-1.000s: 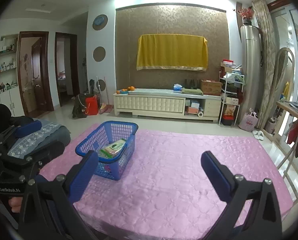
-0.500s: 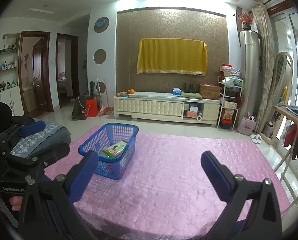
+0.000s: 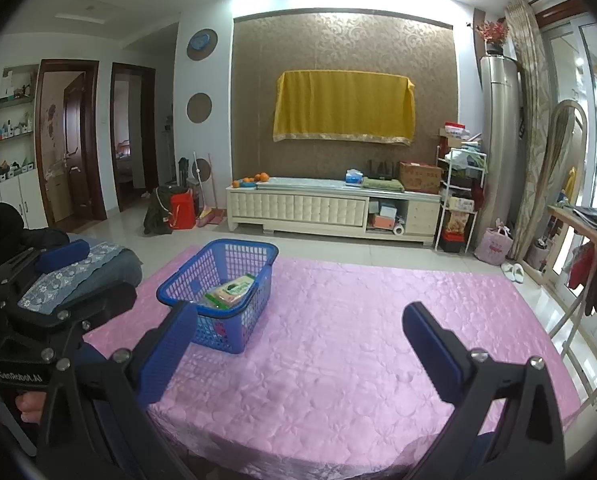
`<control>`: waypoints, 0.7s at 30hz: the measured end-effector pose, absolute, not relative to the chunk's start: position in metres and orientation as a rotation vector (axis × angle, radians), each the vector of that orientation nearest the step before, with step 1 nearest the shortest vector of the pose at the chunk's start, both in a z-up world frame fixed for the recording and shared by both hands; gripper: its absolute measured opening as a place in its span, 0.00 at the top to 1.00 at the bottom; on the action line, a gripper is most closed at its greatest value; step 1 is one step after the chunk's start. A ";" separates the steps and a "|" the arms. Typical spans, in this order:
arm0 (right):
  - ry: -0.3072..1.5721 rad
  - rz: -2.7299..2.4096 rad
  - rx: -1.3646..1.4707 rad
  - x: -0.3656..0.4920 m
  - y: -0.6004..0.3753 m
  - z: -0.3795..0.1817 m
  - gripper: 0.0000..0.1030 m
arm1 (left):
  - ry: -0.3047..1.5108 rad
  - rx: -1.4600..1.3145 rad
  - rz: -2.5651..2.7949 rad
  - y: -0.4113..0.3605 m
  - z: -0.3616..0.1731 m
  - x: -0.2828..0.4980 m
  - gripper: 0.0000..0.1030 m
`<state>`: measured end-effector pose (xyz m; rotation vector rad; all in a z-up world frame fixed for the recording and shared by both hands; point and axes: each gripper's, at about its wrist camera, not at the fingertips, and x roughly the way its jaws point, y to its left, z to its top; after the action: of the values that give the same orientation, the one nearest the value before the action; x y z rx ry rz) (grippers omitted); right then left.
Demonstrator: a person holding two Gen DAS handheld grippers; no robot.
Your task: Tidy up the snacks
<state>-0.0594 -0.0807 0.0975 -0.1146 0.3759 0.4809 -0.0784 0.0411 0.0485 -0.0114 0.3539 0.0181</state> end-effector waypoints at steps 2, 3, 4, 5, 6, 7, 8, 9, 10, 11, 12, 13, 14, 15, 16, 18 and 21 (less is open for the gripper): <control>0.378 0.481 -0.115 -0.059 -0.081 0.097 0.00 | 0.358 -0.014 0.015 0.042 0.048 -0.078 0.00; 0.379 0.482 -0.116 -0.059 -0.081 0.098 0.00 | 0.360 -0.015 0.014 0.042 0.048 -0.077 0.00; 0.378 0.481 -0.115 -0.059 -0.081 0.098 0.00 | 0.361 -0.016 0.012 0.042 0.049 -0.077 0.00; 0.379 0.480 -0.115 -0.059 -0.081 0.097 0.00 | 0.362 -0.016 0.012 0.043 0.048 -0.077 0.00; 0.382 0.481 -0.114 -0.059 -0.081 0.097 0.00 | 0.362 -0.016 0.012 0.043 0.049 -0.078 0.00; 0.385 0.483 -0.113 -0.059 -0.081 0.097 0.00 | 0.362 -0.016 0.011 0.043 0.049 -0.078 0.00; 0.387 0.484 -0.112 -0.059 -0.081 0.097 0.00 | 0.362 -0.017 0.012 0.043 0.049 -0.078 0.00; 0.389 0.485 -0.112 -0.060 -0.081 0.097 0.00 | 0.362 -0.016 0.012 0.043 0.049 -0.078 0.00; 0.389 0.484 -0.112 -0.060 -0.080 0.097 0.00 | 0.362 -0.016 0.012 0.043 0.049 -0.078 0.00; 0.389 0.485 -0.112 -0.061 -0.081 0.098 0.00 | 0.362 -0.017 0.012 0.043 0.049 -0.078 0.00; 0.388 0.485 -0.113 -0.060 -0.080 0.098 0.00 | 0.362 -0.018 0.011 0.044 0.049 -0.078 0.00; 0.387 0.485 -0.113 -0.061 -0.081 0.098 0.00 | 0.362 -0.020 0.012 0.044 0.049 -0.078 0.00; 0.387 0.485 -0.112 -0.060 -0.080 0.098 0.00 | 0.362 -0.021 0.014 0.044 0.049 -0.078 0.00; 0.387 0.484 -0.113 -0.061 -0.080 0.097 0.00 | 0.363 -0.022 0.015 0.044 0.049 -0.078 0.00; 0.386 0.485 -0.112 -0.061 -0.080 0.097 0.00 | 0.362 -0.024 0.015 0.044 0.049 -0.078 0.00; 0.387 0.485 -0.111 -0.061 -0.080 0.098 0.00 | 0.362 -0.024 0.015 0.043 0.049 -0.078 0.00; 0.386 0.485 -0.112 -0.061 -0.080 0.097 0.00 | 0.361 -0.018 0.020 0.042 0.049 -0.079 0.00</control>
<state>-0.0607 -0.0800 0.0975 -0.1121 0.3858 0.4846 -0.0790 0.0425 0.0487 -0.0180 0.3606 0.0196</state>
